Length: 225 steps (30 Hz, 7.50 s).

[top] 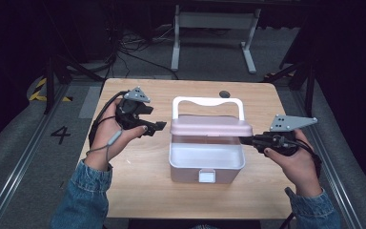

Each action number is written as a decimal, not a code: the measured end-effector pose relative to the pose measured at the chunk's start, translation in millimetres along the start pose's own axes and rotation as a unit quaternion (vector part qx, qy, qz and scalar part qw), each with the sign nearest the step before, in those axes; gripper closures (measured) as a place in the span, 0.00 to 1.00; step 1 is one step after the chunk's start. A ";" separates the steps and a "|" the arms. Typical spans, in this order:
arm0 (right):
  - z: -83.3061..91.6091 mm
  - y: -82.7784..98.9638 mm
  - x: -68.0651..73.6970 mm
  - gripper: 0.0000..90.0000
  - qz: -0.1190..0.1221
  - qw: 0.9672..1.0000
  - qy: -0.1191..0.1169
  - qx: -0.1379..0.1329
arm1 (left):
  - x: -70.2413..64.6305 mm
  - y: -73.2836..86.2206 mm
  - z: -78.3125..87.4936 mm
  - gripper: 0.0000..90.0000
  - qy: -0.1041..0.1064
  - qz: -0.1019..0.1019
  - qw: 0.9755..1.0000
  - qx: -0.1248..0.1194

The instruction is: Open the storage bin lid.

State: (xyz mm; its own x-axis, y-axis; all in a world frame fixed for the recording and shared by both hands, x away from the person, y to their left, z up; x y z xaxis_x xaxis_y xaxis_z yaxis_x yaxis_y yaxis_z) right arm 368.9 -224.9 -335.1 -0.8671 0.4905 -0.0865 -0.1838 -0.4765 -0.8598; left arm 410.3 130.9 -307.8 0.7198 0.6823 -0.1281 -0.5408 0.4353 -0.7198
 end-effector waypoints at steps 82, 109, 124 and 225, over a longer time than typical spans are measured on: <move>53.2 45.1 -37.7 0.62 -0.110 0.986 0.122 0.019 | 8.5 -81.9 -65.1 0.69 0.018 -0.036 0.997 -0.066; 47.1 50.7 -45.0 0.61 -0.121 0.986 0.112 0.021 | 44.5 -96.8 -101.9 0.59 0.007 0.037 0.998 -0.049; 43.5 59.4 -57.3 0.58 -0.134 0.984 0.111 0.026 | 65.6 -96.8 -125.9 0.54 0.020 0.083 0.996 -0.026; 22.5 69.7 -83.0 0.54 -0.127 0.981 0.110 0.094 | 37.5 74.9 40.8 0.33 -0.069 0.036 0.997 0.012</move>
State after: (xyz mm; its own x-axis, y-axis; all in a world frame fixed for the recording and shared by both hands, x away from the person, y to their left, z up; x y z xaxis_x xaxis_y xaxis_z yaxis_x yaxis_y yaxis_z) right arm 417.6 -315.2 -376.5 -0.6653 0.7466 -0.0052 -0.4816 -0.4345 -0.7611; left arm 379.0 213.0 -338.7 0.6136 0.7853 -0.0825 -0.5997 0.3955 -0.6957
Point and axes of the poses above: each handheld gripper's, and its own axes: z roughly backward along the jaws, y roughly out of its underside, x roughly to its left, the point moved 4 cm from there along -z, roughly forward along the jaws, and after that the axes turned 8 degrees about z, right-handed, at the moved point
